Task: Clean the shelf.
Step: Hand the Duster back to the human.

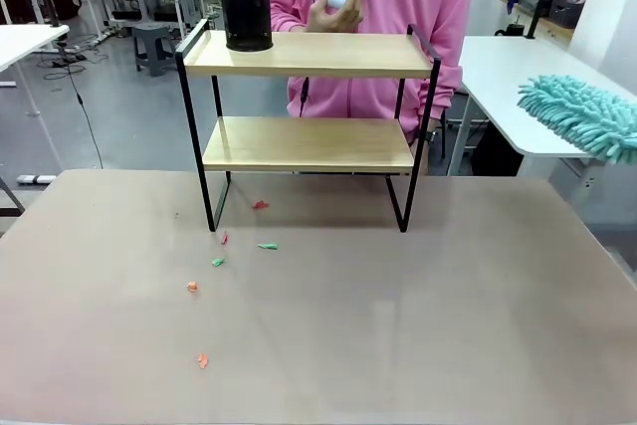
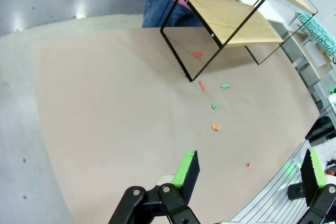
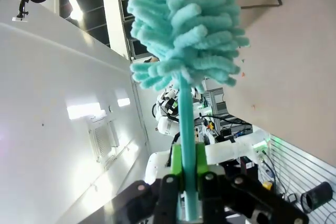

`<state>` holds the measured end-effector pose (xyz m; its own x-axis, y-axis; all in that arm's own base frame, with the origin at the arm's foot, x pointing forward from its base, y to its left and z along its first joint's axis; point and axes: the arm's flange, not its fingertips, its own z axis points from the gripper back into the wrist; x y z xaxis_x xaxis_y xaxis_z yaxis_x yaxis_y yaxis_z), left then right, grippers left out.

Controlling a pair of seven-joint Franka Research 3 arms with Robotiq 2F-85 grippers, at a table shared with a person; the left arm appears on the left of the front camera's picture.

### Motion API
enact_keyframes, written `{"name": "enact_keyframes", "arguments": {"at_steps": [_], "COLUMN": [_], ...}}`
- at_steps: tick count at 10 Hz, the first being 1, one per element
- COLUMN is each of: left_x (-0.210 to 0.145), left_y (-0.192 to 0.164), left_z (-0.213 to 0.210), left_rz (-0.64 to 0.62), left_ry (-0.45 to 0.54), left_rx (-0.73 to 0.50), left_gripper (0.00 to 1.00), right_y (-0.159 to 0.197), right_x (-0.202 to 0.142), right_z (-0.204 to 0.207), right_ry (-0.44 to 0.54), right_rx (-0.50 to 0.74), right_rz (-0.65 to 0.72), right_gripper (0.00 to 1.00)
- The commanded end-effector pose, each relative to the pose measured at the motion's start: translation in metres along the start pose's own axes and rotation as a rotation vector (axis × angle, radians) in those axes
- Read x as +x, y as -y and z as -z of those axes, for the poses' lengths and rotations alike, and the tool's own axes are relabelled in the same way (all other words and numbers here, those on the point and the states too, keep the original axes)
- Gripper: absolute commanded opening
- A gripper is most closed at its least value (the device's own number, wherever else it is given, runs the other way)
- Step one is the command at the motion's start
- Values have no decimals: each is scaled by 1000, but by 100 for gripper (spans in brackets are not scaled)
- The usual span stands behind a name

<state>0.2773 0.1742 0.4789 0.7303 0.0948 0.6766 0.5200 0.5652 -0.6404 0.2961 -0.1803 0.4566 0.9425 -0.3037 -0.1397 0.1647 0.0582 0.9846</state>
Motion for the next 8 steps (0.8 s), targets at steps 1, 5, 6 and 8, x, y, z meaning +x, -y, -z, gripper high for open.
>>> {"name": "enact_keyframes", "arguments": {"at_steps": [1, 5, 6, 8], "left_x": [1, 1, 1, 15], "left_y": [1, 1, 1, 30], "left_z": [1, 1, 1, 6], "left_rz": [22, 22, 22, 123], "left_ry": [22, 22, 22, -5], "left_rx": [-14, -14, -14, -77], "left_gripper": [100, 100, 100, 100], "right_y": [-2, -2, 0, -33], "right_x": [0, 0, 0, -26], "right_z": [-4, -4, 0, -33], "right_ry": [-9, -9, -1, -75], "right_rx": [-8, -8, 0, 177], "right_rz": [-28, -28, 0, -193], "right_gripper": [12, 12, 12, 12]}}
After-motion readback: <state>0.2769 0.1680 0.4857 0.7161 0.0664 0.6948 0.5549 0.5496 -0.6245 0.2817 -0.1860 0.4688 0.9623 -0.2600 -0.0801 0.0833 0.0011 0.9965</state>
